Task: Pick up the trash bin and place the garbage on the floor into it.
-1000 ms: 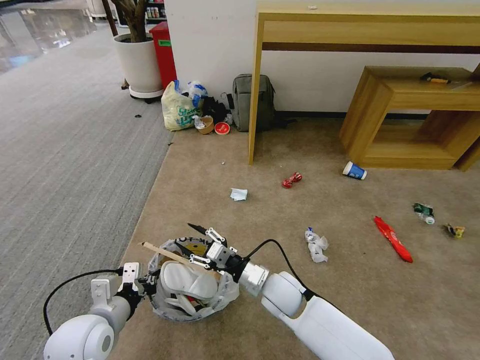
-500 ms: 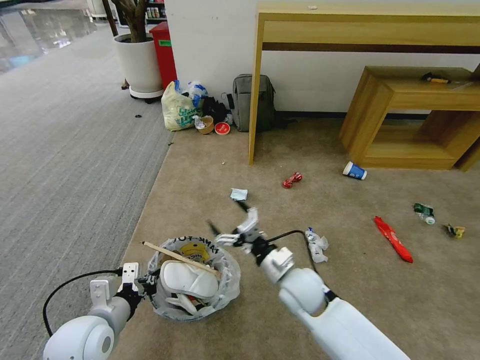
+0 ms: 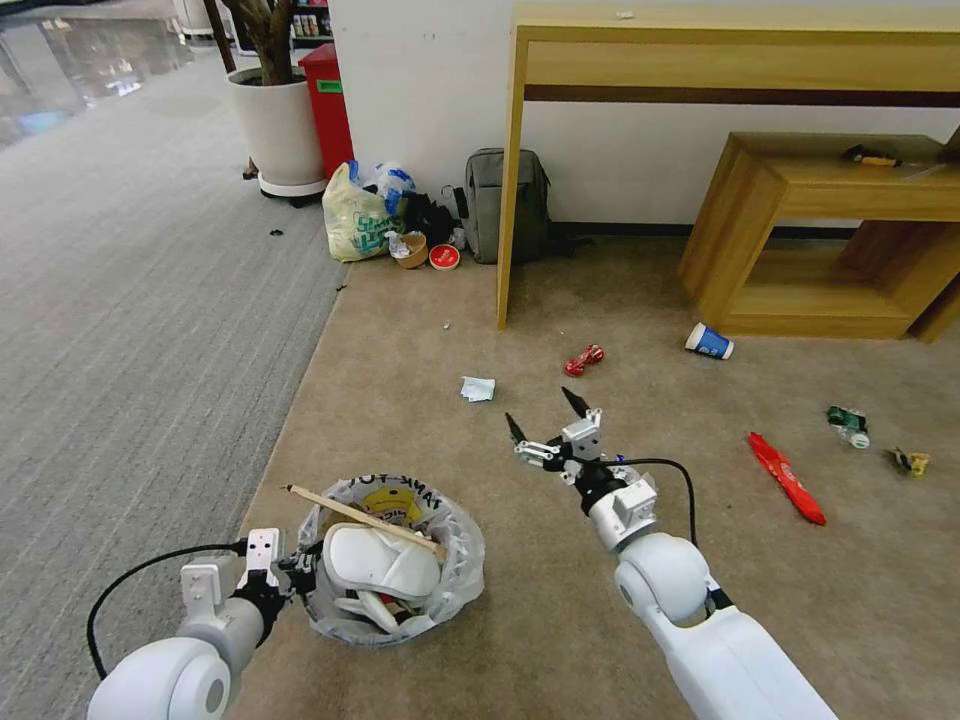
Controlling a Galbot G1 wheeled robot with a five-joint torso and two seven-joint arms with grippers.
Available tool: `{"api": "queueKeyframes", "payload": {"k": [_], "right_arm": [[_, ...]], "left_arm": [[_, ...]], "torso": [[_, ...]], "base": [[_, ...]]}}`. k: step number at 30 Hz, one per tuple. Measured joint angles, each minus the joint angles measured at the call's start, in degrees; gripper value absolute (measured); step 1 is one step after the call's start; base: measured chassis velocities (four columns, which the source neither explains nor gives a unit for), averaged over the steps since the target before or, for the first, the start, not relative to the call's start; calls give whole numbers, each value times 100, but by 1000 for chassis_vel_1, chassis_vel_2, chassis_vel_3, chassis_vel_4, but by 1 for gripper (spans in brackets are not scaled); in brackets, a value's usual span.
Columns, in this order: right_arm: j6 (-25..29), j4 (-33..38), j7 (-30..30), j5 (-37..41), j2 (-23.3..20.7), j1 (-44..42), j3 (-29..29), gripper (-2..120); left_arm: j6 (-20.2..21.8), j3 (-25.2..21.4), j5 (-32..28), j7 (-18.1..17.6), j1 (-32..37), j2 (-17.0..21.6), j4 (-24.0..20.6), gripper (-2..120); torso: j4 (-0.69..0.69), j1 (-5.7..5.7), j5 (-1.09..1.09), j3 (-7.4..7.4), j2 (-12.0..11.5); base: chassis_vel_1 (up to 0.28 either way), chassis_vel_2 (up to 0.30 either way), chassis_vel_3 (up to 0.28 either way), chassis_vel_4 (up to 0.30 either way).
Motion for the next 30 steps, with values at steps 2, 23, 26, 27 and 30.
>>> {"api": "queueKeyframes", "payload": {"k": [2, 23, 26, 27, 30], "right_arm": [[0, -4, -7, 1, 1, -10, 26, 100], [43, -142, -265, 18, -32, -184, 454, 100], [54, -200, -296, 19, -30, -231, 515, 100], [54, -200, -296, 19, -30, -231, 515, 100], [54, -247, -327, 7, -18, -266, 532, 100]], "left_arm": [[0, 0, 2, 1, 5, -3, -6, 0], [0, -59, 92, 66, 158, -52, -140, 0], [0, -52, 109, 76, 177, -69, -149, 0], [0, -52, 109, 76, 177, -69, -149, 0], [0, -56, 132, 91, 179, -70, -151, 0]], "torso": [[0, 0, 0, 0, 0], [0, 0, -1, 0, 0], [0, 0, -3, 0, 0], [0, 0, -3, 0, 0], [-1, 0, 0, 0, 0]], "base": [[0, 0, 0, 0], [-122, -125, 118, 121], [-216, -227, 189, 197], [-226, -221, 202, 204], [-225, -223, 227, 224]]}}
